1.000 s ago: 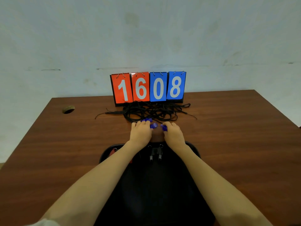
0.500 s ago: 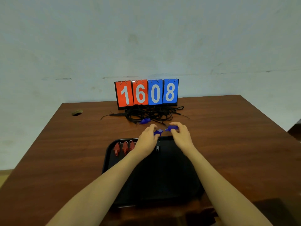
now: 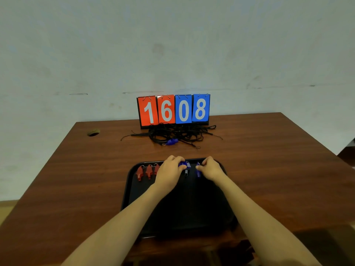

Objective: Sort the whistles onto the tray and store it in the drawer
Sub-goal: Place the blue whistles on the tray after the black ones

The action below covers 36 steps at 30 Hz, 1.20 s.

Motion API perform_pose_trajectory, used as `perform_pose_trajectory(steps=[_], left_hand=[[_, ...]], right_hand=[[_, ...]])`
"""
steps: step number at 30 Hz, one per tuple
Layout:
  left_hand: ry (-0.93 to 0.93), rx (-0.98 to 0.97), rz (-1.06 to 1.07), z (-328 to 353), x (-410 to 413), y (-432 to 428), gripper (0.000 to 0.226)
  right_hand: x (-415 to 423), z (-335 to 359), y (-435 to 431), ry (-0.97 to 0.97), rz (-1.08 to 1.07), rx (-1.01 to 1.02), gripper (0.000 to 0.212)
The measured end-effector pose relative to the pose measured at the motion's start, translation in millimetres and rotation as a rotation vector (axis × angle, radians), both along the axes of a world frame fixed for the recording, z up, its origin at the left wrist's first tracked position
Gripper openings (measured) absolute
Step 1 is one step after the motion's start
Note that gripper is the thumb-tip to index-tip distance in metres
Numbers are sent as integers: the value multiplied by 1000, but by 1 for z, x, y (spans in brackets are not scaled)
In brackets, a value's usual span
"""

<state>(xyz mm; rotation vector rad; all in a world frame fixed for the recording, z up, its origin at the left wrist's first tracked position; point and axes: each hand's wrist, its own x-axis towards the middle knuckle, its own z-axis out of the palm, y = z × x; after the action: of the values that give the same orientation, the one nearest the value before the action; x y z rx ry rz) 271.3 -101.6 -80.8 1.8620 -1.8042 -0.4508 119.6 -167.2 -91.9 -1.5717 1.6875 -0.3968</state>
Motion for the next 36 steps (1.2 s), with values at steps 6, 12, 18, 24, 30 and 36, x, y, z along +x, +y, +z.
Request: perform_pose_trajectory(steps=[6,12,18,24,30,36], left_hand=[[-82,-3,-84,-8,6,3,31],[-243,-59,-210,-16,1,6,35],[-251,-83,-193,-24,1,10,35],[-236,-115,-187,-27,4,16,32],[-199,-167,-125,-29,8,20,31],[-196,-199,-25,-29,15,22,27]], right_hand=[[11,-15,-5,116,59,-167,24],[2,-21,-1,223,220,-234,41],[5,-25,0,205,209,-300,37],[11,-27,2,209,197,-336,31],[10,-28,11,213,182,-550,40],[16,-26,14,312,422,-649,47]])
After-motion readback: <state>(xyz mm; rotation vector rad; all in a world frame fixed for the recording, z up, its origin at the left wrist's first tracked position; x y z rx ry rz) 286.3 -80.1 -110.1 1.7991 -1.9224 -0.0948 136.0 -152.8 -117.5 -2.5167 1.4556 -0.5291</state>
